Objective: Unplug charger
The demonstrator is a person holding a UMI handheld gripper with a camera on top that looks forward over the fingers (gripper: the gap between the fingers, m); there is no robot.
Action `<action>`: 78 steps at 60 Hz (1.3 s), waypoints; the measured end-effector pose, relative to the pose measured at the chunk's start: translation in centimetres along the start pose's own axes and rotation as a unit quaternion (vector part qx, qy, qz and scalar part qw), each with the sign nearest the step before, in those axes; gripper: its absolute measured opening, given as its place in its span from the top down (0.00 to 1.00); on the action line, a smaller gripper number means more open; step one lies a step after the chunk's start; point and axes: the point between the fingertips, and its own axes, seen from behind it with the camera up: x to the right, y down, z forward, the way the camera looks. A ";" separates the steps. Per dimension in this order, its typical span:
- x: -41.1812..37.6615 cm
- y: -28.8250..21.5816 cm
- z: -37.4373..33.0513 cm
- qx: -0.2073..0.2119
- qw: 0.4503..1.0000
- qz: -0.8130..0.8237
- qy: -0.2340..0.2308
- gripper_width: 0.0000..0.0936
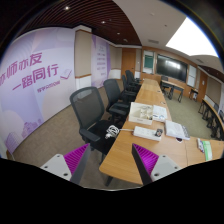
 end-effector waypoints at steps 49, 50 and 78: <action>30.5 9.5 30.9 -0.051 0.984 0.100 0.137 0.08; 31.0 9.2 31.7 -0.047 0.984 0.103 0.139 0.09; 36.4 7.6 41.9 -0.012 0.979 0.108 0.171 0.64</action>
